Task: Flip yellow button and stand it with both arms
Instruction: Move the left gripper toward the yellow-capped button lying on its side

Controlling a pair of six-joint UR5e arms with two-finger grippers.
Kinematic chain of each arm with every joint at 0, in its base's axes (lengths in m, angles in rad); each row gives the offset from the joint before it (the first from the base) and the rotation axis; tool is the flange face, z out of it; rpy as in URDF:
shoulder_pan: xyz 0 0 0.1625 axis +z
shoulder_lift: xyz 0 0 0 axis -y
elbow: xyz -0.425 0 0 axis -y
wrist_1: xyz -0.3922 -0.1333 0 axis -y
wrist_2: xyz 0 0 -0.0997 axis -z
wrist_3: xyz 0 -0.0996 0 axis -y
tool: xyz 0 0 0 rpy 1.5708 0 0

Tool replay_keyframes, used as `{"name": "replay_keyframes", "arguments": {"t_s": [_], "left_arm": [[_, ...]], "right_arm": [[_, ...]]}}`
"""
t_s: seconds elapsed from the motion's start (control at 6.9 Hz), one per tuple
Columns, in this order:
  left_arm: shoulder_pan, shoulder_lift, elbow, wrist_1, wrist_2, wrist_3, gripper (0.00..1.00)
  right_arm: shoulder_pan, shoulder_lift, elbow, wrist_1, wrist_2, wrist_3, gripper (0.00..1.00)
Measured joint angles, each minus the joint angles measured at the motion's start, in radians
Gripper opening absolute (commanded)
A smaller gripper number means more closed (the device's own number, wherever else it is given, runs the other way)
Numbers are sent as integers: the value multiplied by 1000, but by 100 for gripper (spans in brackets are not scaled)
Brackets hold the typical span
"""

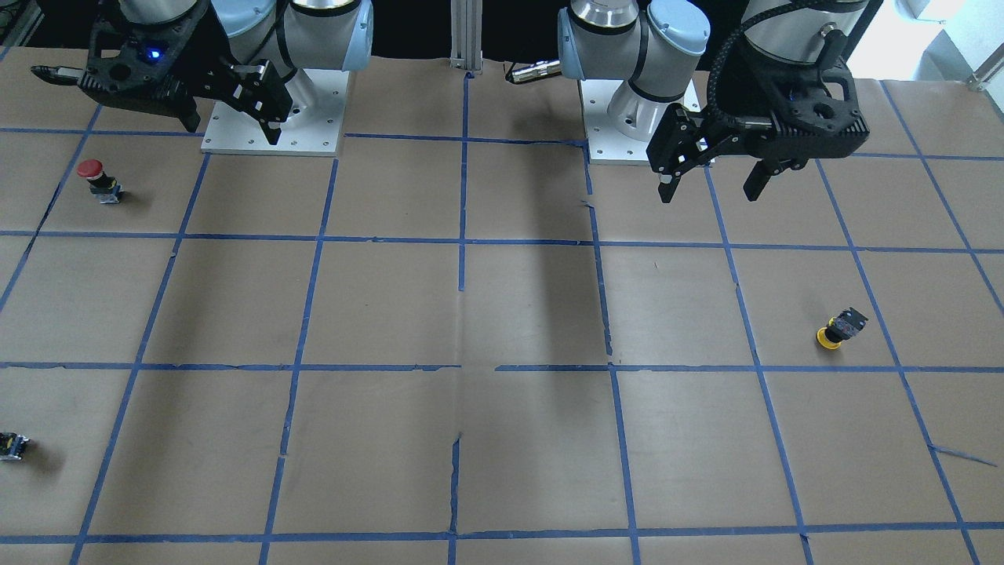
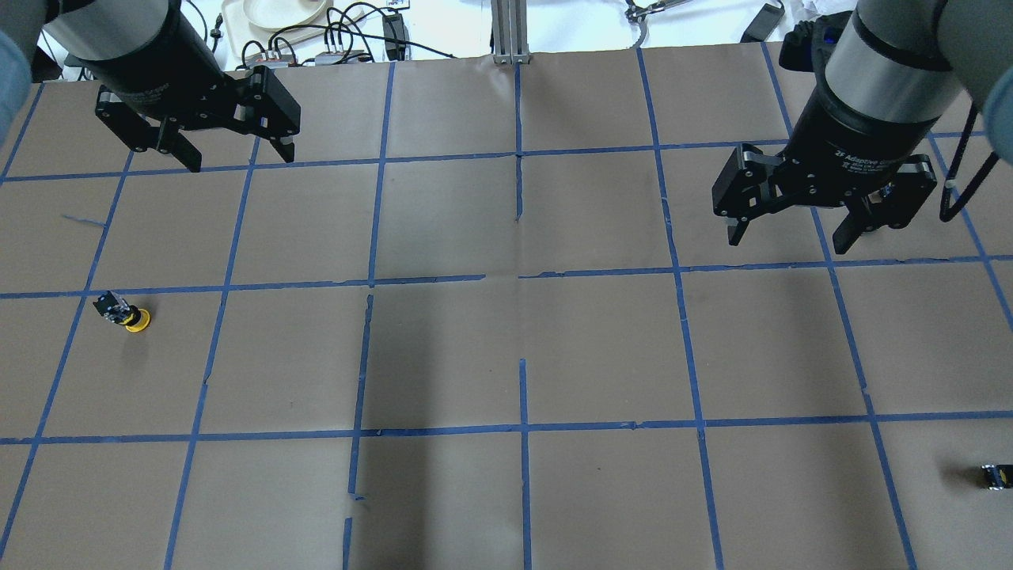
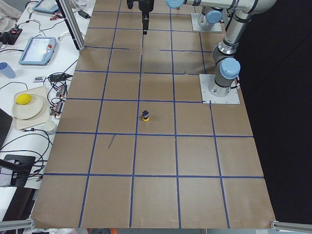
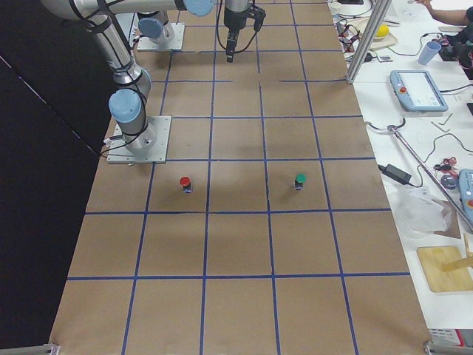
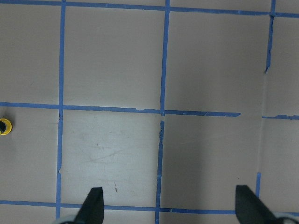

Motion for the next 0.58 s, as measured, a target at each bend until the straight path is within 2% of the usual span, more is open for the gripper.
{"name": "replay_keyframes", "arguments": {"t_s": [0.58], "left_arm": [[8,-1,-8,-3,-1,8,100]], "right_arm": [[0,0,0,-1,0,0,100]]}}
